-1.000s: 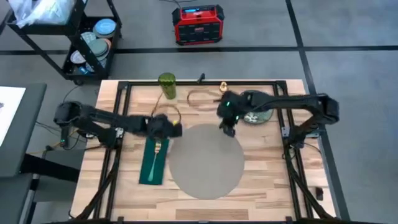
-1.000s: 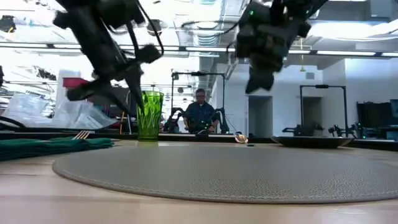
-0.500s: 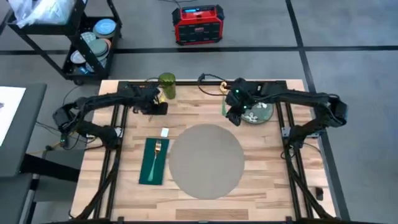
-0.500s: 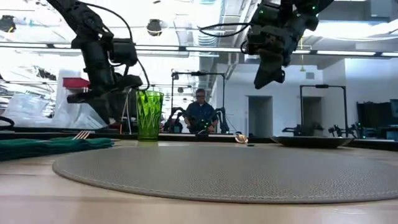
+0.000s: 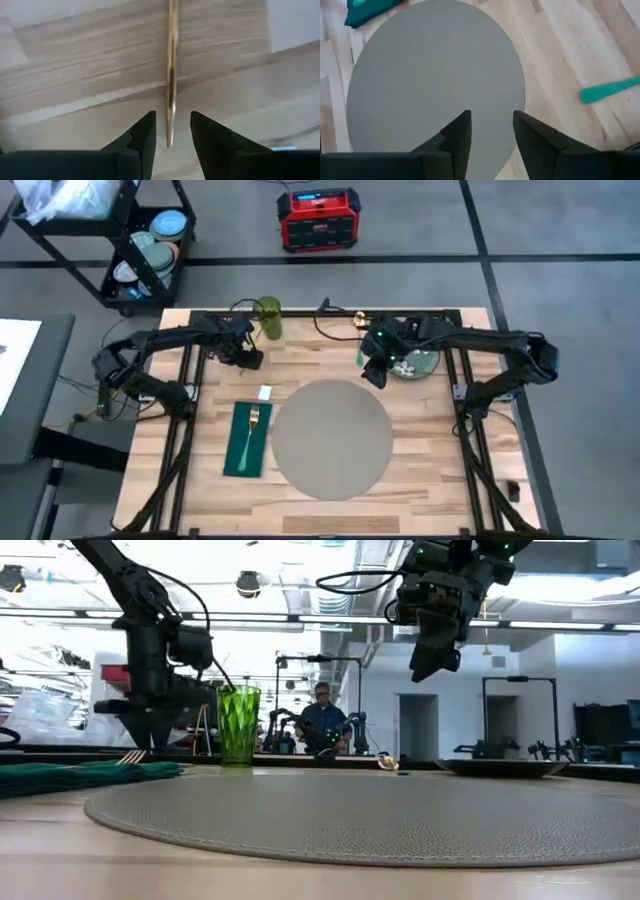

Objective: Set table place
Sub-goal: Put the knife on the gray table mat

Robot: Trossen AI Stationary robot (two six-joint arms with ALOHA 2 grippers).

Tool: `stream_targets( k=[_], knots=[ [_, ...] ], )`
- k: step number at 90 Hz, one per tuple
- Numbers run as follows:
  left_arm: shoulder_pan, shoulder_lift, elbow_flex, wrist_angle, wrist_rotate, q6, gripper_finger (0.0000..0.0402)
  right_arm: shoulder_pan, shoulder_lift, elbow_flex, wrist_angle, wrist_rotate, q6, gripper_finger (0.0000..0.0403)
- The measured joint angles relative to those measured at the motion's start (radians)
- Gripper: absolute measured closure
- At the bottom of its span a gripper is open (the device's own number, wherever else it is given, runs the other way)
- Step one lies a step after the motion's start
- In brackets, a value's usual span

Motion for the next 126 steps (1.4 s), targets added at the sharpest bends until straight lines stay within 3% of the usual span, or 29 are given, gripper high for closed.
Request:
stream_targets(
  k=[25,39,55,85,126],
  knots=[
    [-0.023,0.151,0.008,0.035,0.042,-0.004,0.0296,0.009,0.000,0.000,-0.021,-0.003,0.016,0.0270],
    [-0.037,0.160,0.008,0.032,0.021,-0.042,0.0315,0.022,0.000,0.000,-0.034,-0.003,0.022,0.0270],
    [-0.037,0.116,0.000,0.020,0.014,-0.078,0.0390,0.036,0.000,0.000,-0.024,-0.002,0.024,0.0282],
    [-0.094,0.044,-0.007,-0.078,0.011,-0.165,0.0399,0.040,0.000,0.000,-0.023,0.002,0.023,0.0321],
    [-0.180,-0.244,-0.004,-0.324,-0.005,-0.388,0.0401,0.040,0.000,0.000,-0.023,0.002,-0.027,0.0329]
  ],
)
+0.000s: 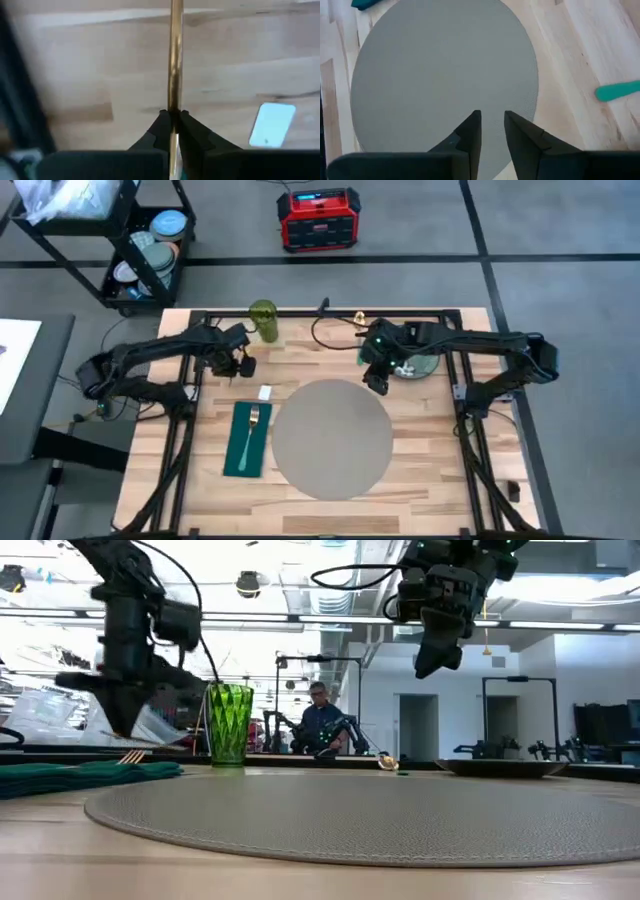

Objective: Set table place
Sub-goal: Put the knife on the gray table mat

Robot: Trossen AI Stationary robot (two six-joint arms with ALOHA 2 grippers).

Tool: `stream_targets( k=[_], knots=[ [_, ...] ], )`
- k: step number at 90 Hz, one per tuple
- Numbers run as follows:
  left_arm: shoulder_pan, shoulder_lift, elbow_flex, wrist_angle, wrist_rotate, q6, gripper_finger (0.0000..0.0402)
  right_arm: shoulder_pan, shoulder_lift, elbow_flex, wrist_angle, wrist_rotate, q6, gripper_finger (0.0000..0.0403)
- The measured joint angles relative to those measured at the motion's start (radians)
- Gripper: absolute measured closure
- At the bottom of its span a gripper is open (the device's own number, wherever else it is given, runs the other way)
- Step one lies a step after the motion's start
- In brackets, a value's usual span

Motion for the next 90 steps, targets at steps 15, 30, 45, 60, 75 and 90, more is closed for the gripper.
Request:
stream_targets(
  k=[15,30,45,60,75,90],
  knots=[
    [-0.124,-0.104,0.024,-0.006,0.022,-0.208,0.0401,0.000,0.000,0.000,0.000,0.000,-0.003,0.0329],
    [-0.320,-0.097,0.137,-0.003,-0.033,-0.401,0.0401,0.000,-0.001,0.000,-0.021,-0.005,-0.003,0.0329],
    [-0.520,0.023,0.296,-0.010,-0.150,-0.542,0.0401,0.003,-0.022,0.000,-0.130,-0.034,-0.034,0.0329],
    [-0.651,0.188,0.422,0.016,-0.192,-0.622,0.0401,0.006,-0.089,0.000,-0.283,-0.029,-0.069,0.0329],
    [-0.742,0.359,0.520,0.142,-0.194,-0.655,0.0402,0.006,-0.208,0.000,-0.398,0.071,-0.026,0.0329],
    [-0.791,0.508,0.606,0.267,-0.200,-0.643,0.0402,0.006,-0.338,0.000,-0.406,0.151,0.086,0.0329]
  ],
)
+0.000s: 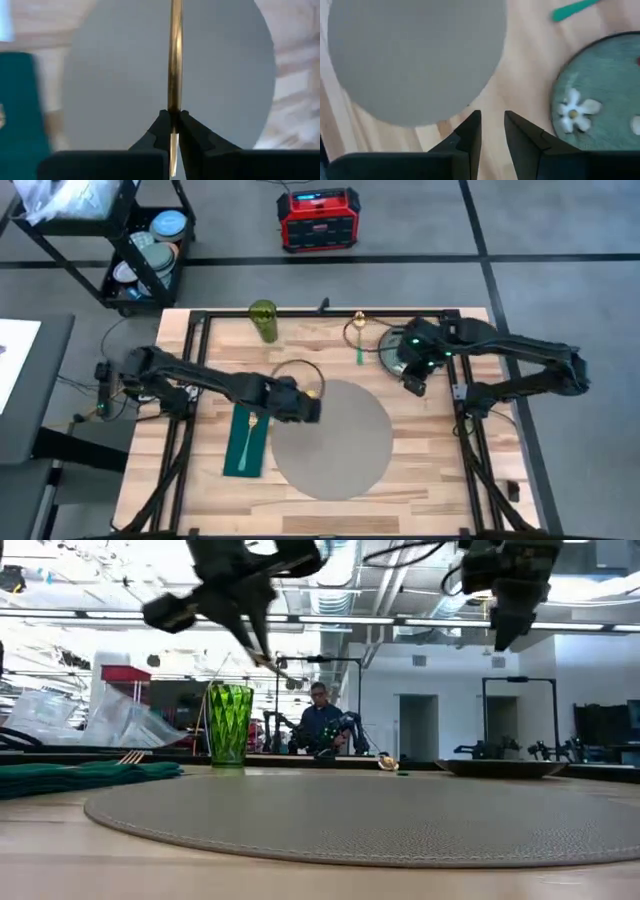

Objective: Set table place
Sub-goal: Put the knife on the gray table mat

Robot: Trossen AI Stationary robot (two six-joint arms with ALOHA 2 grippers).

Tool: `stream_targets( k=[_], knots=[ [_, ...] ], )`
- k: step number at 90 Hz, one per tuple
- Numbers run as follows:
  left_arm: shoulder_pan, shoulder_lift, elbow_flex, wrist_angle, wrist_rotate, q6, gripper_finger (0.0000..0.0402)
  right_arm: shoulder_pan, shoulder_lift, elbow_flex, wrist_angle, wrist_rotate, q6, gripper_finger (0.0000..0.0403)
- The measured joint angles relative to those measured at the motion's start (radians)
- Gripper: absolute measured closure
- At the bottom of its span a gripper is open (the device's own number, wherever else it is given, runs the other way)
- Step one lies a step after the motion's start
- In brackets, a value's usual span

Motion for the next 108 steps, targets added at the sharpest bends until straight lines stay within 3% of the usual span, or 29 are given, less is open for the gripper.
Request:
stream_targets(
  k=[19,52,88,108],
  knots=[
    [-0.053,0.167,0.126,0.109,0.003,0.025,0.0402,0.017,-0.082,0.000,-0.011,0.005,0.127,0.0329],
    [-0.077,0.470,0.430,0.131,-0.035,-0.069,0.0402,0.115,-0.090,0.000,-0.016,0.005,0.130,0.0329],
    [-0.057,0.755,0.887,-0.038,-0.014,-0.054,0.0401,0.165,-0.156,0.000,-0.047,0.005,0.097,0.0329],
    [-0.099,0.785,0.943,-0.164,-0.040,-0.185,0.0401,0.165,-0.195,0.000,-0.051,0.005,0.095,0.0329]
  ],
)
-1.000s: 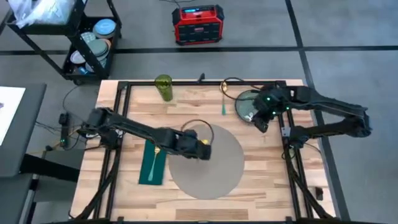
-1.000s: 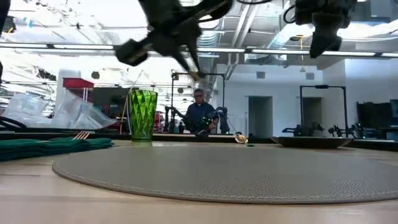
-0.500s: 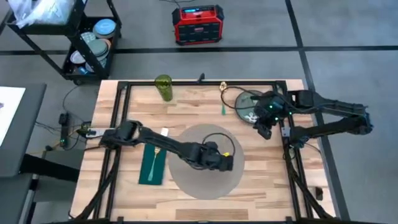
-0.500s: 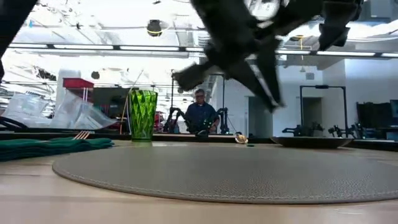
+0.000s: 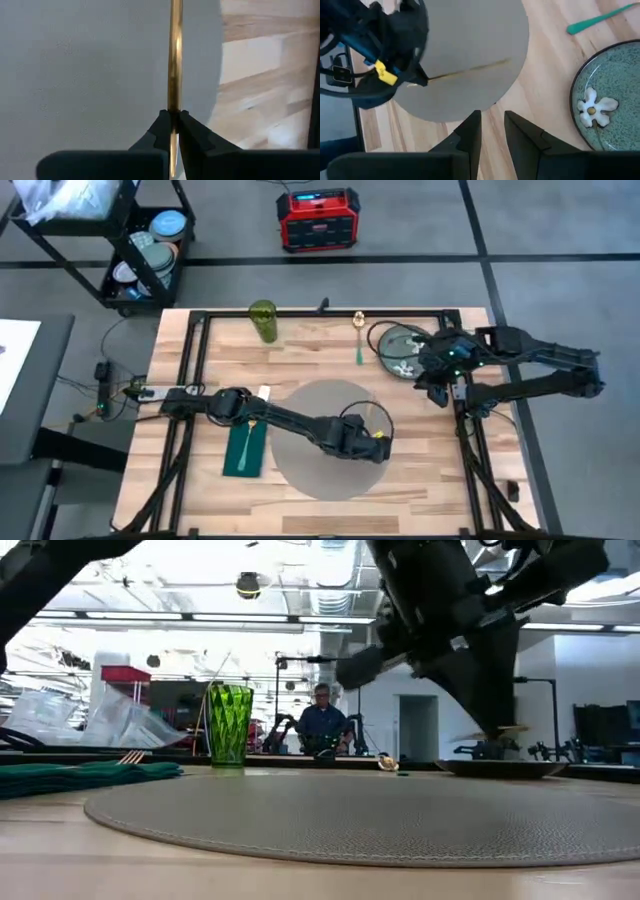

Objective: Set table place
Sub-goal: Put the knife on the gray table mat

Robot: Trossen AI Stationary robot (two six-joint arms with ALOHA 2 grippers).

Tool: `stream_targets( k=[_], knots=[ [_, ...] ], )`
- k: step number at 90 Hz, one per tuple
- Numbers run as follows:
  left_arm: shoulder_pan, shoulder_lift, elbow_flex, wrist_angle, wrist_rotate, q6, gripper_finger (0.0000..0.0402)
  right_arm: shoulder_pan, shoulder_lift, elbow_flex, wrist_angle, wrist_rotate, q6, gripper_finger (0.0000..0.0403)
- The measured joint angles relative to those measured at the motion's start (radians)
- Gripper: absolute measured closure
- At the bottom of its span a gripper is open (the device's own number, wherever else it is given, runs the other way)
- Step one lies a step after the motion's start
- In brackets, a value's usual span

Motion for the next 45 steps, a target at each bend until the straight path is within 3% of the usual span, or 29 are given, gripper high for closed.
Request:
stream_targets(
  k=[27,45],
  knots=[
    [-0.023,-0.002,-0.042,-0.013,-0.001,-0.074,0.0401,0.000,-0.008,0.000,-0.005,0.000,-0.020,0.0329],
    [-0.007,0.017,-0.043,0.032,0.007,-0.025,0.0401,0.000,-0.008,0.000,-0.007,0.000,-0.027,0.0329]
  ],
)
